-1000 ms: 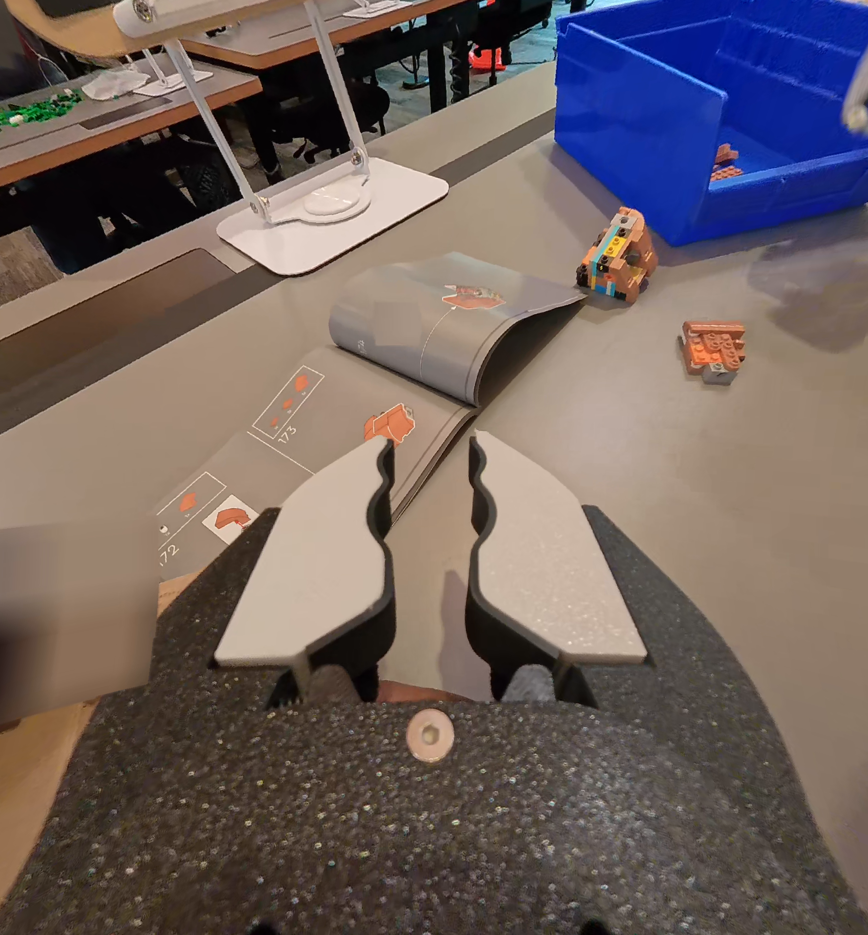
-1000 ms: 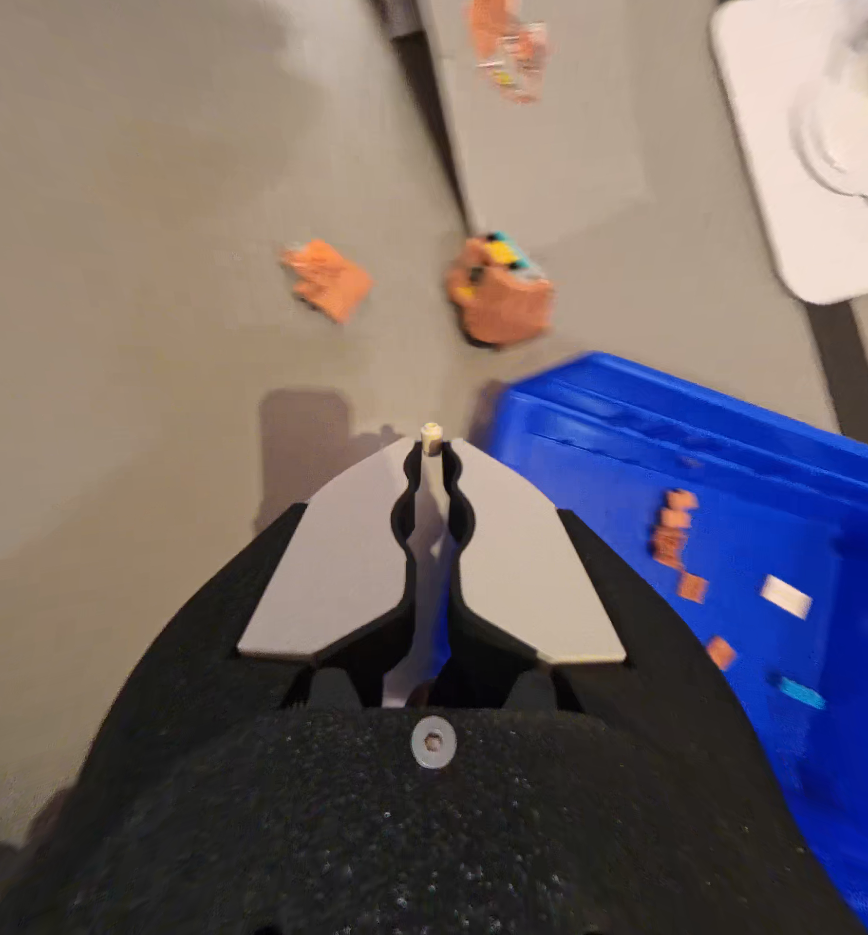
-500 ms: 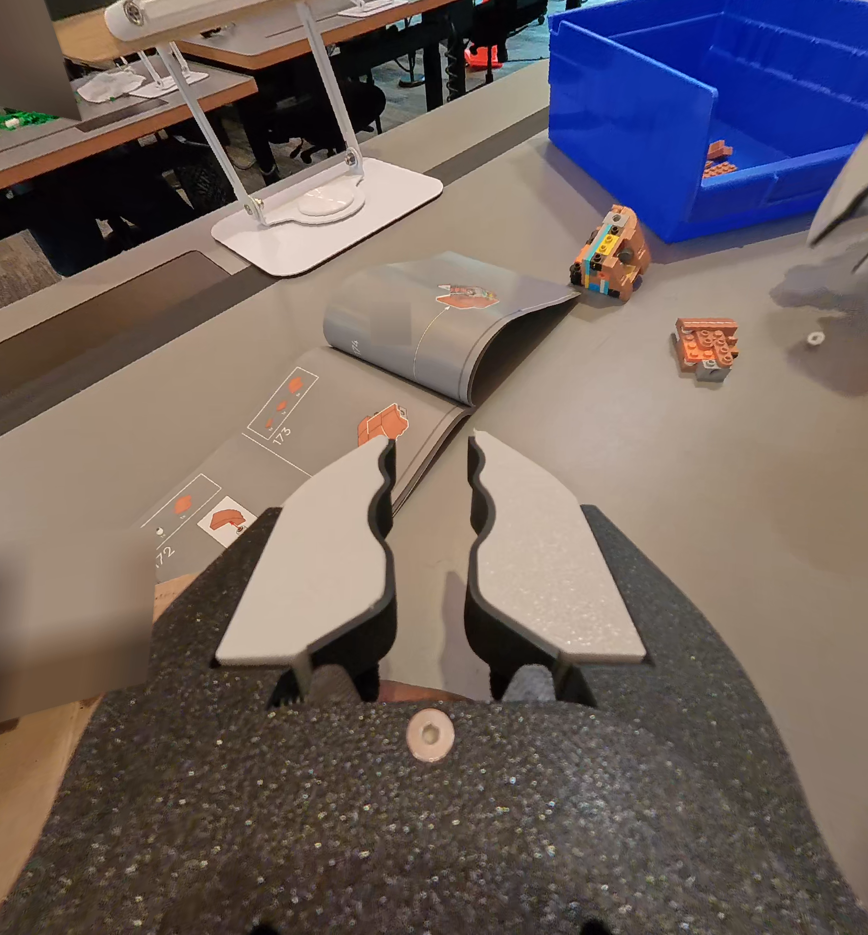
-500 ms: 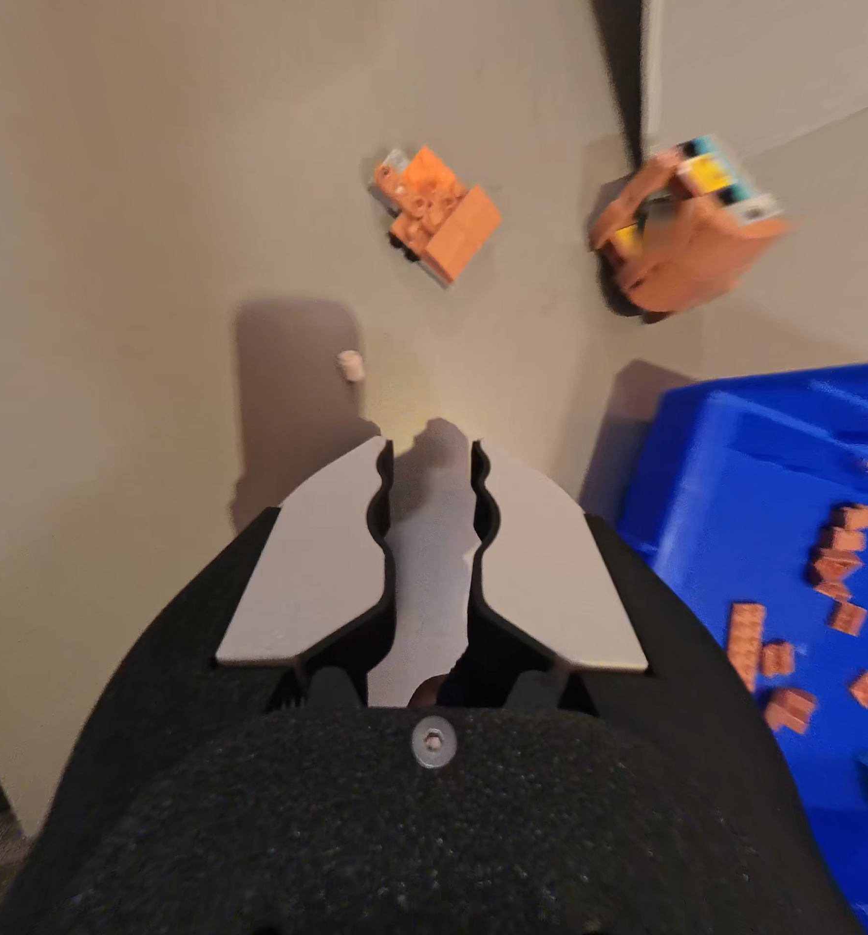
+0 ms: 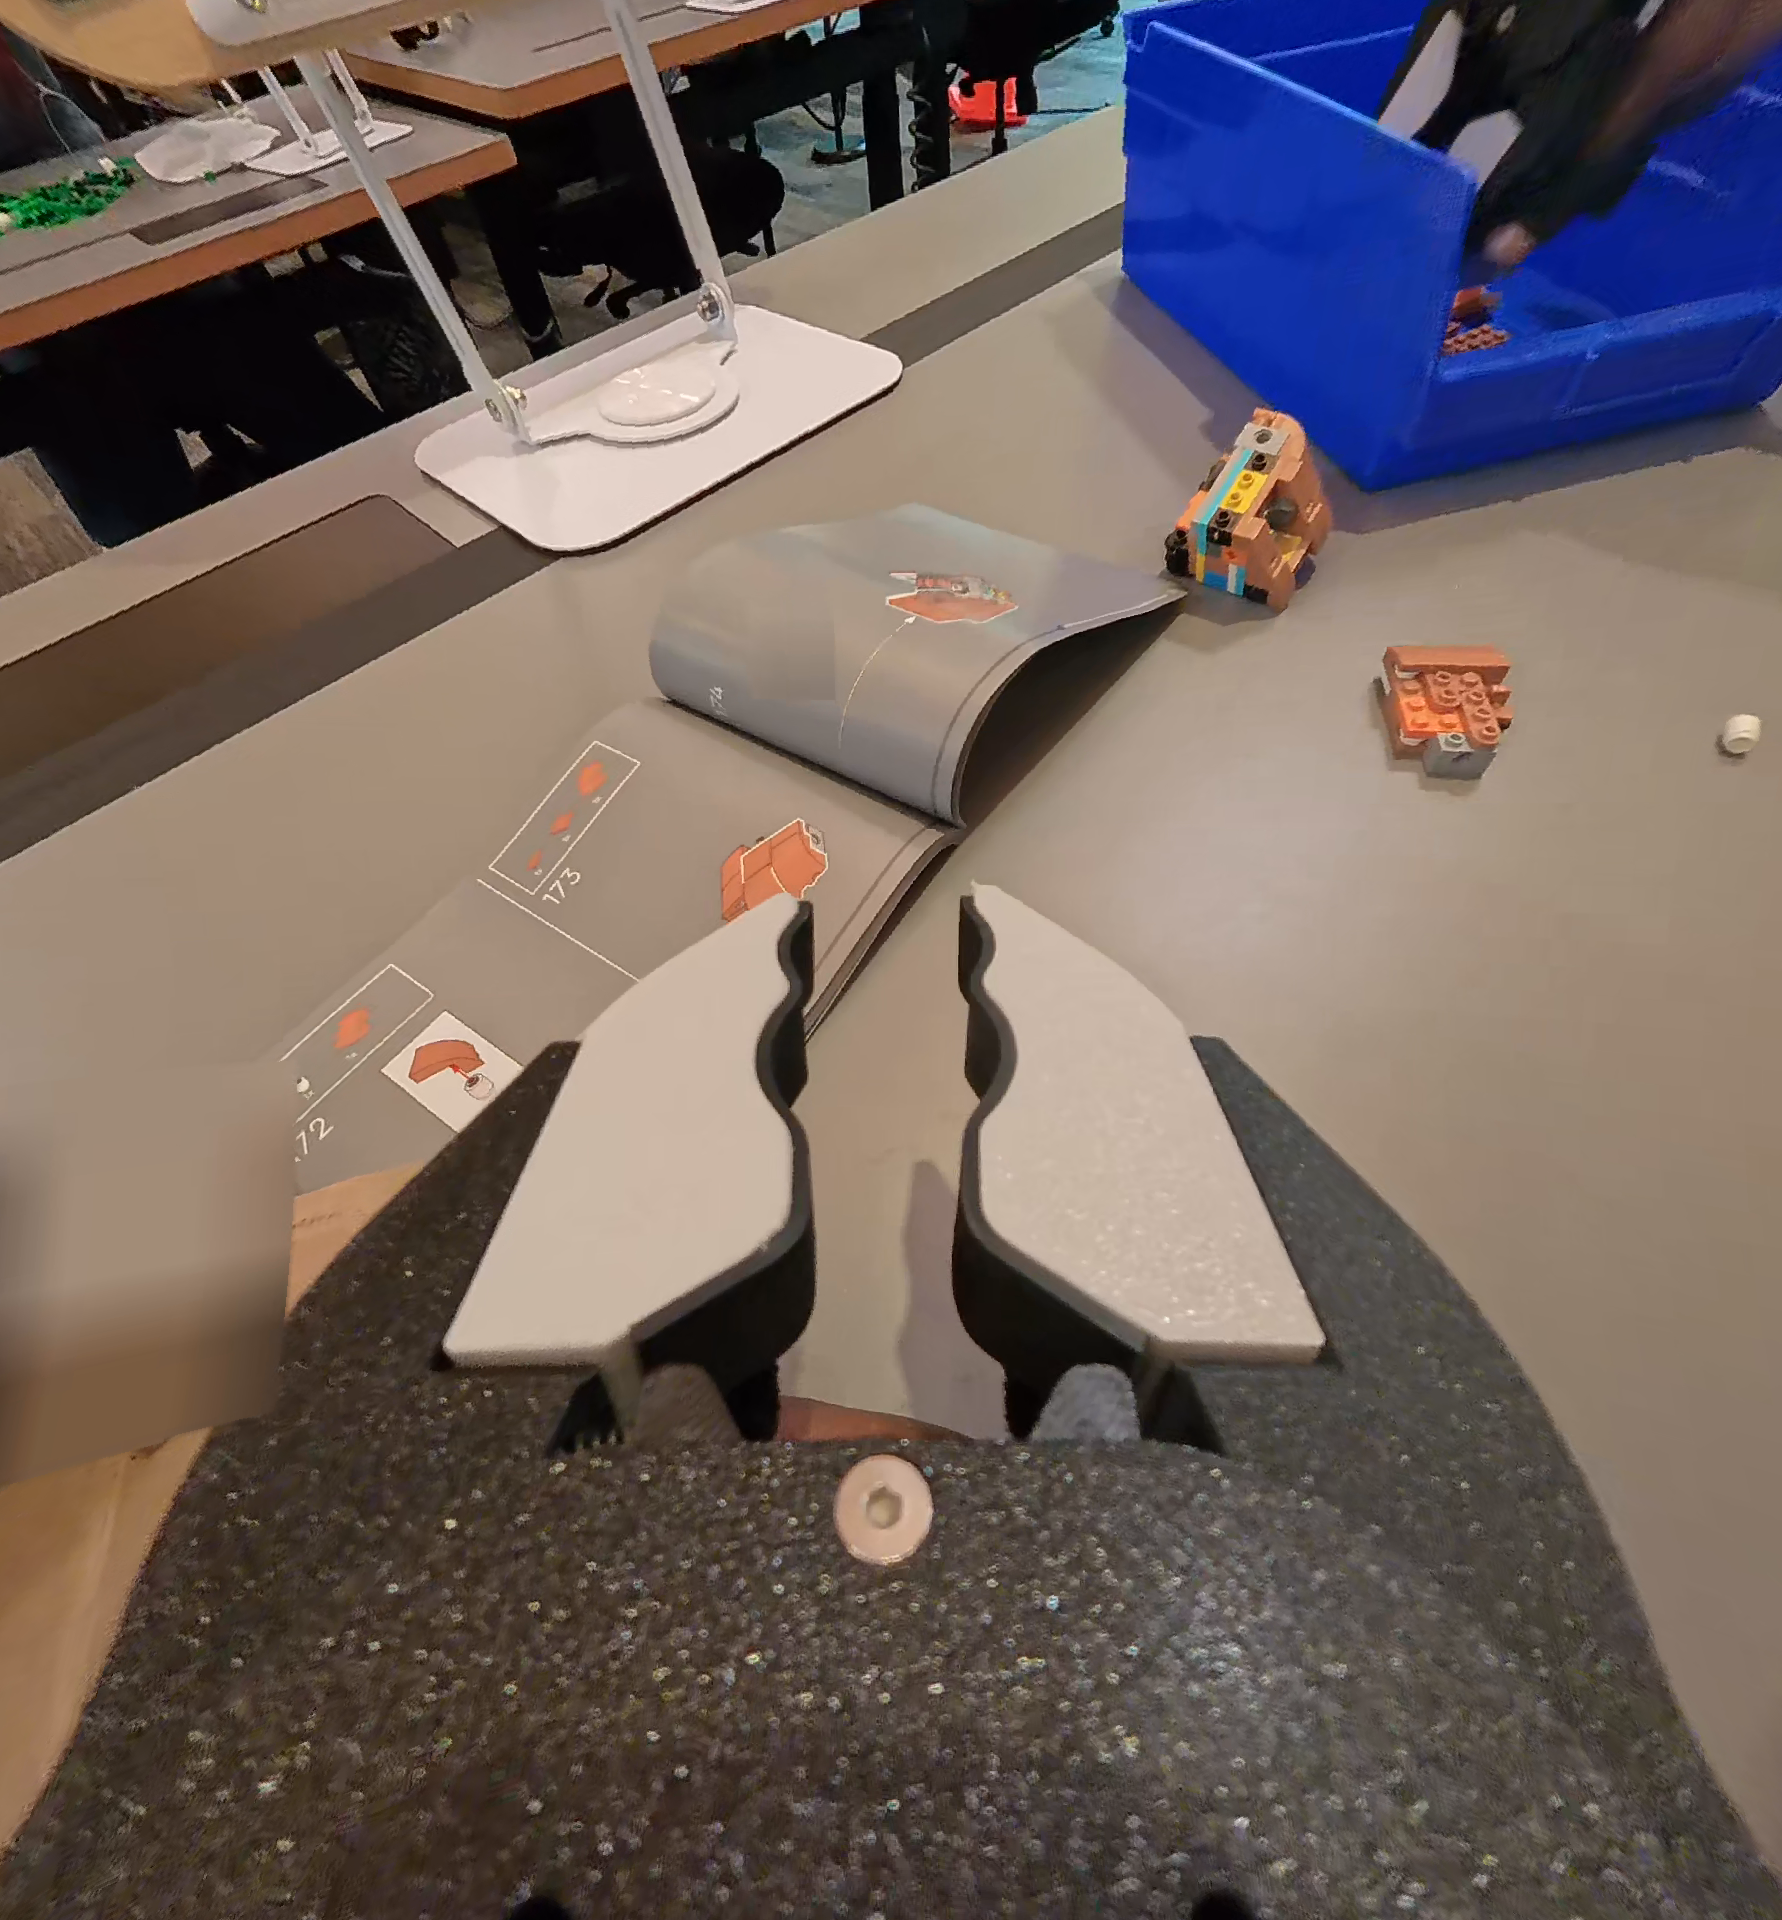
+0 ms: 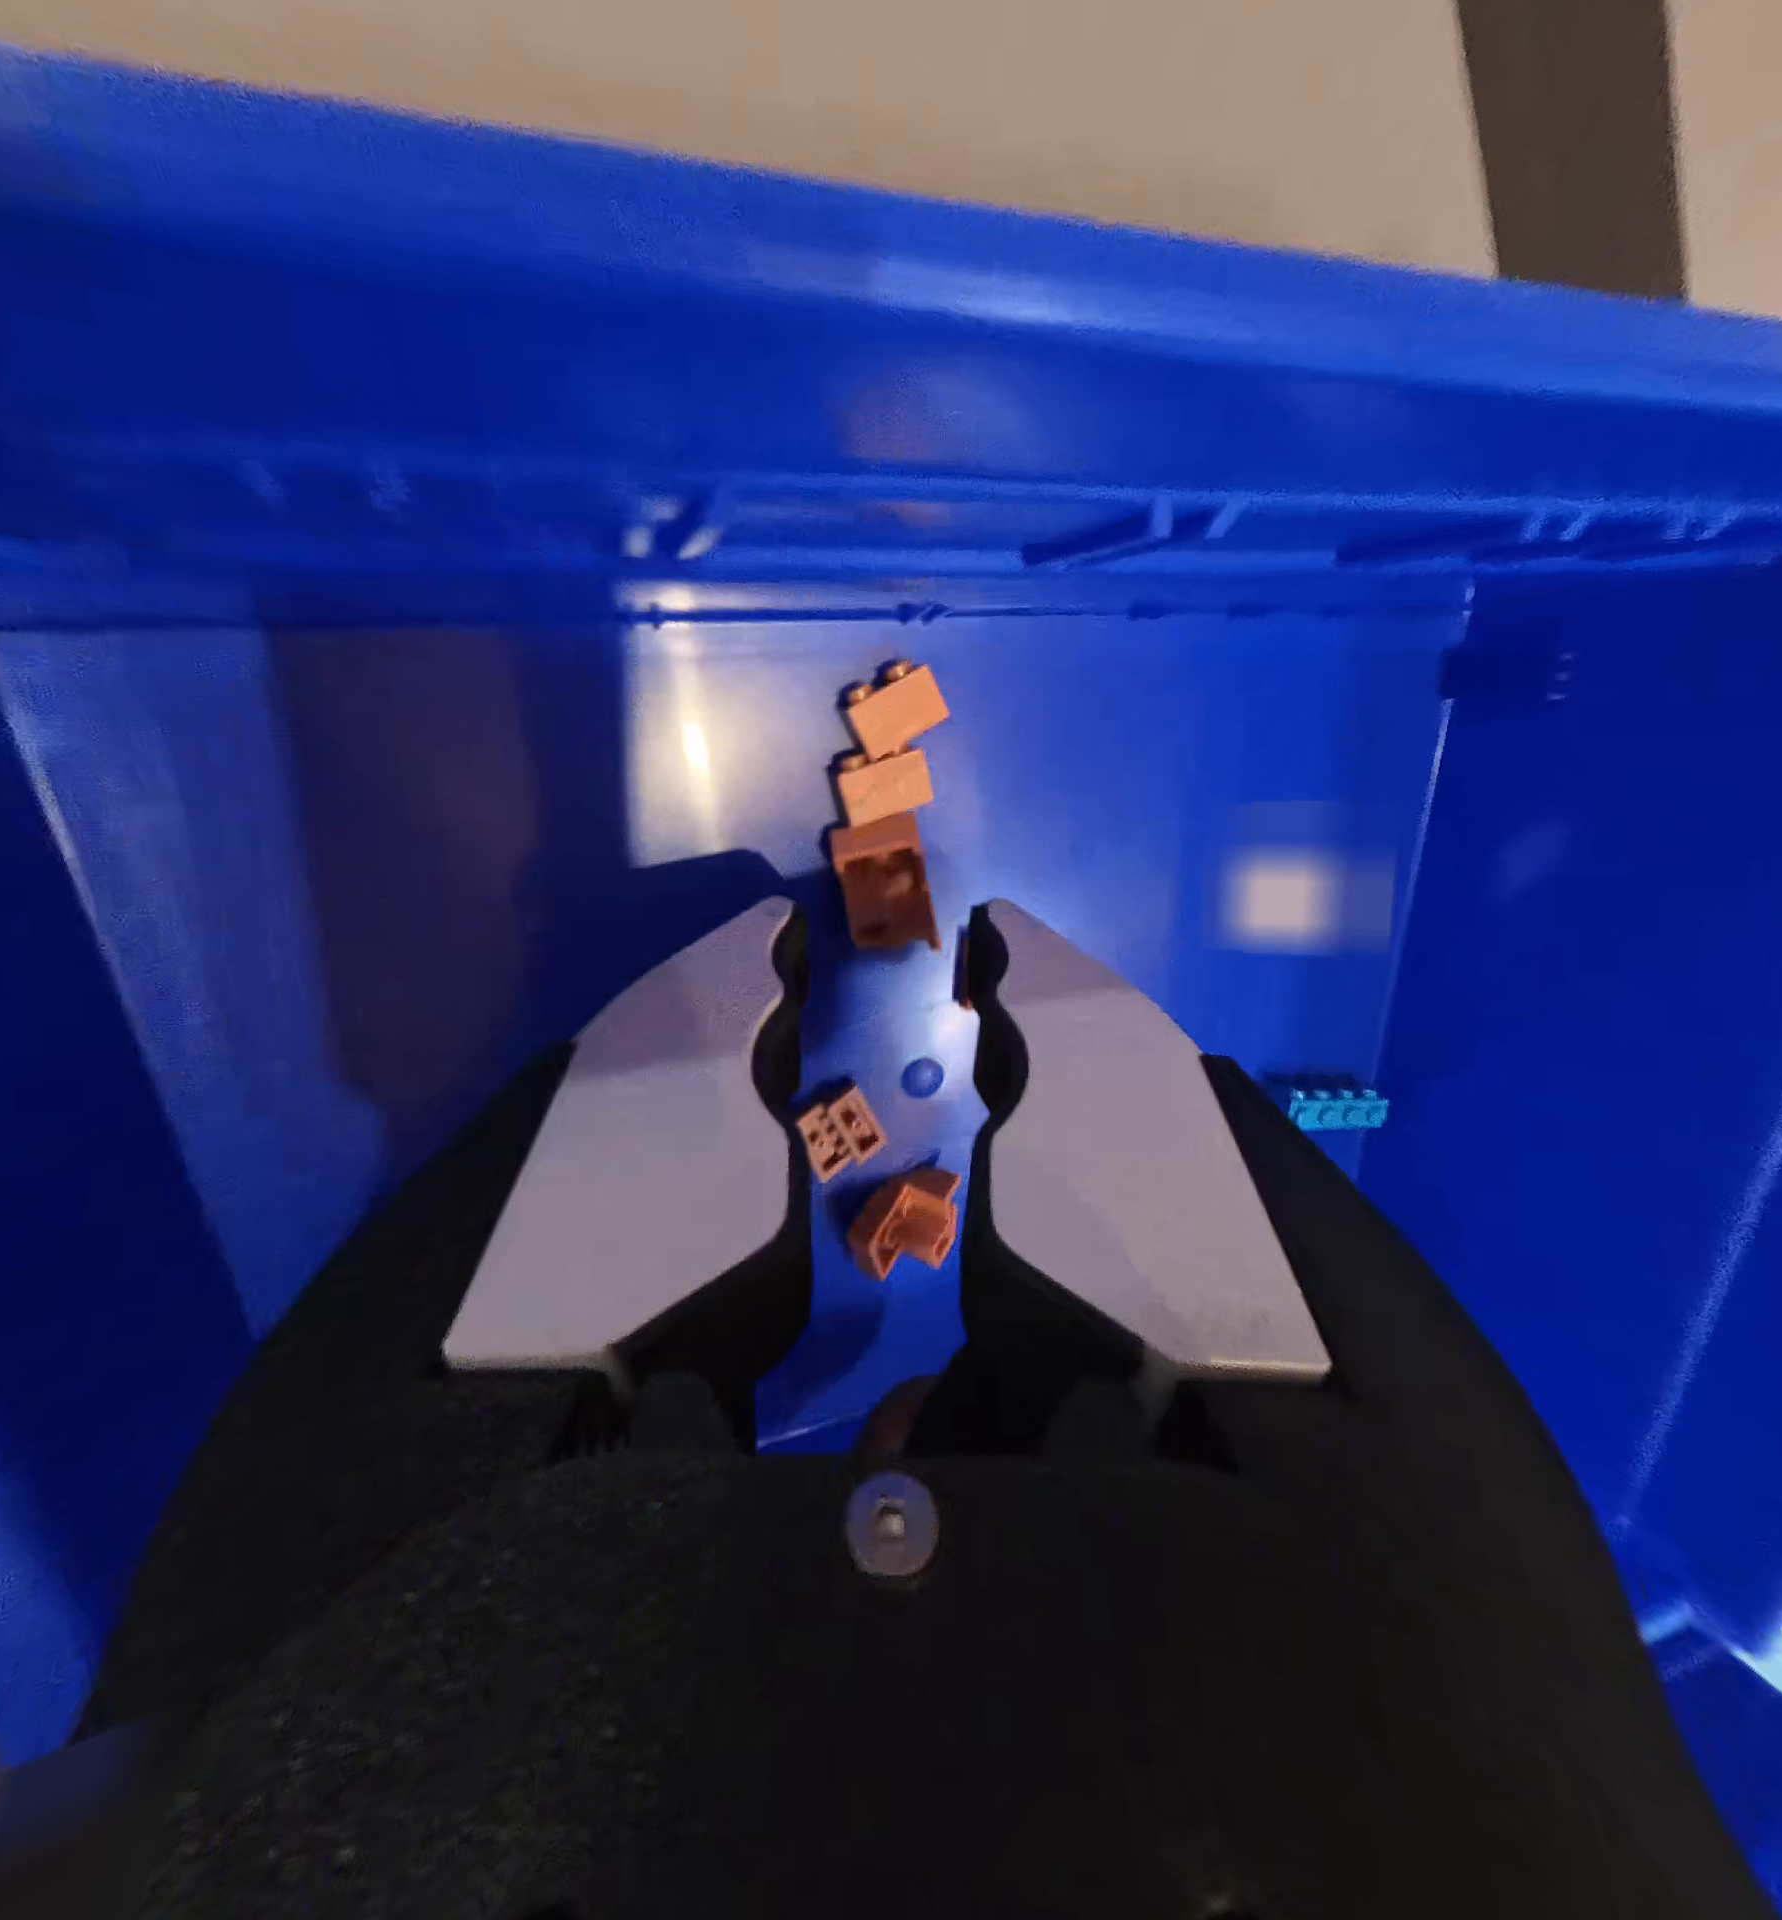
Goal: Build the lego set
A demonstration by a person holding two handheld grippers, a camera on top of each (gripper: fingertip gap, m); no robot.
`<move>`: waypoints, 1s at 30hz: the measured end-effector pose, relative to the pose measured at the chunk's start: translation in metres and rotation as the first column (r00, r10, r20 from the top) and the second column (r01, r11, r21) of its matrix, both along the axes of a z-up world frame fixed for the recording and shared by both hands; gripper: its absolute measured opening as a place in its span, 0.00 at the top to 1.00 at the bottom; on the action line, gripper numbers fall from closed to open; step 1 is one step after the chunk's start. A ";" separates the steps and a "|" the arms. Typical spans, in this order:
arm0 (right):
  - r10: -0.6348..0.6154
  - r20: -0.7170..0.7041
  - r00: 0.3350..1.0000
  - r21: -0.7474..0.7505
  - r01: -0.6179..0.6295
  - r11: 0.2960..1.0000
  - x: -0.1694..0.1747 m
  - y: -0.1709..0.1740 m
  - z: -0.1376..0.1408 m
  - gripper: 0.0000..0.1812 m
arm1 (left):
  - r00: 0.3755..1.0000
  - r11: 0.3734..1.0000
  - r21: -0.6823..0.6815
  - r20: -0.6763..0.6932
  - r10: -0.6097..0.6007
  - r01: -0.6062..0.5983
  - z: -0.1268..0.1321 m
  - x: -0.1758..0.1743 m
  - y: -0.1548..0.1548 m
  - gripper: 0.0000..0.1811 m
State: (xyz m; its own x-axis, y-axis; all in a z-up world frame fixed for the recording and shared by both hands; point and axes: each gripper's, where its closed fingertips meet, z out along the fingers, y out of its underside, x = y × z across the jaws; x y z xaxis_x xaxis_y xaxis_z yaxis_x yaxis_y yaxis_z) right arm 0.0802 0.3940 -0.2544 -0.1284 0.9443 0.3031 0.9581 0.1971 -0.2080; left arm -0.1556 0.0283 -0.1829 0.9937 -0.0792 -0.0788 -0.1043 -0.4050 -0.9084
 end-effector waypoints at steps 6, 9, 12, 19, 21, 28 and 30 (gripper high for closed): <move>-0.047 0.024 0.999 -0.076 0.048 0.996 -0.001 0.003 -0.006 0.93 | 1.000 1.000 -0.014 -0.002 -0.012 0.012 -0.003 0.003 0.001 0.85; -0.052 0.017 0.998 -0.099 0.054 0.994 0.004 -0.006 -0.002 0.95 | 1.000 1.000 -0.011 -0.001 -0.021 0.021 -0.002 0.006 0.001 0.85; -0.052 -0.060 0.997 -0.089 0.047 0.995 0.007 -0.021 0.020 0.95 | 1.000 1.000 -0.008 0.002 -0.028 0.028 -0.002 0.008 0.001 0.85; 0.083 -0.462 0.883 -0.213 -0.201 0.956 -0.003 -0.157 0.097 0.96 | 0.996 0.996 0.008 0.038 -0.086 0.086 0.000 0.024 0.006 0.86; 0.125 -0.572 0.810 -0.265 -0.327 0.907 -0.011 -0.207 0.100 0.96 | 0.989 0.991 0.020 0.065 -0.136 0.134 0.000 0.037 0.009 0.85; 0.161 -0.757 0.634 -0.305 -0.560 0.770 -0.046 -0.308 0.067 0.96 | 0.894 0.925 0.066 0.238 -0.379 0.375 -0.007 0.116 0.024 0.85; 0.169 -0.750 0.640 -0.313 -0.569 0.761 -0.055 -0.321 0.054 0.96 | 0.879 0.910 0.047 0.244 -0.409 0.411 -0.015 0.133 0.029 0.85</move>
